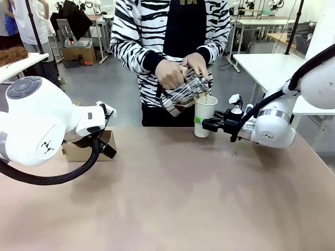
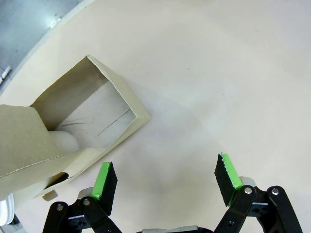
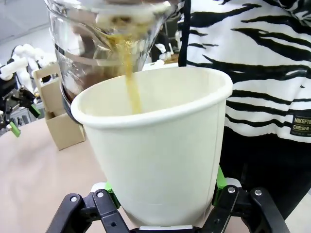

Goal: Pour a drink into a cup and package it in a carrier.
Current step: When a person places the Paper Cup Lid on the 600 ml Paper Cup , lift the 600 ml Paper Cup.

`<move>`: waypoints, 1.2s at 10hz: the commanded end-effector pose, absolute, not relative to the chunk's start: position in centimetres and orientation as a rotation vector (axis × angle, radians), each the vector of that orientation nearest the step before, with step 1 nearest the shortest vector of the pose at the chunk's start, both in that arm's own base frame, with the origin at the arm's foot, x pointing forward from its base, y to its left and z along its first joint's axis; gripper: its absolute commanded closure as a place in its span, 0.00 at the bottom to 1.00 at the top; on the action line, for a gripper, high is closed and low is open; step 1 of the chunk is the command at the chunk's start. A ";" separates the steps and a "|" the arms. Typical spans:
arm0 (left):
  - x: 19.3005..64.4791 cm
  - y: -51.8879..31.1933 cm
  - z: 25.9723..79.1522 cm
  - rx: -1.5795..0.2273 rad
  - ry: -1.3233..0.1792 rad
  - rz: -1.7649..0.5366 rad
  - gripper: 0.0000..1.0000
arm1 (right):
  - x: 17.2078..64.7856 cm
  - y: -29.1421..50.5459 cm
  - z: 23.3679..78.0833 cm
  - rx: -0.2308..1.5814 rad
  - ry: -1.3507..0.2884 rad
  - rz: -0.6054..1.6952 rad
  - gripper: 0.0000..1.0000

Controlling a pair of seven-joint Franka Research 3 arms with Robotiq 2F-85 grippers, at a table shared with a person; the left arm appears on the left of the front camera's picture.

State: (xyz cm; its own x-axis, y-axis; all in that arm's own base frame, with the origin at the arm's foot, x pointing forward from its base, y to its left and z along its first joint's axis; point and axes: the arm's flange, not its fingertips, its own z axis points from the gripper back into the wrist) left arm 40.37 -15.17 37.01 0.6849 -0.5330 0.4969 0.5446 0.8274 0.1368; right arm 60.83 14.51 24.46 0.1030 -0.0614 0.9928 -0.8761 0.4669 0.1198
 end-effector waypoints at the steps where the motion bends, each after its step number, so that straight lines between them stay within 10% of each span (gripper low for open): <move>1: 40.3 -15.2 37.1 -0.025 -0.551 -0.604 0.00 | 60.9 14.7 24.8 0.919 -1.341 0.745 0.20; 12: 40.3 -15.2 37.1 -0.025 -0.551 -0.604 0.00 | 60.9 14.7 24.8 0.919 -1.341 0.745 0.20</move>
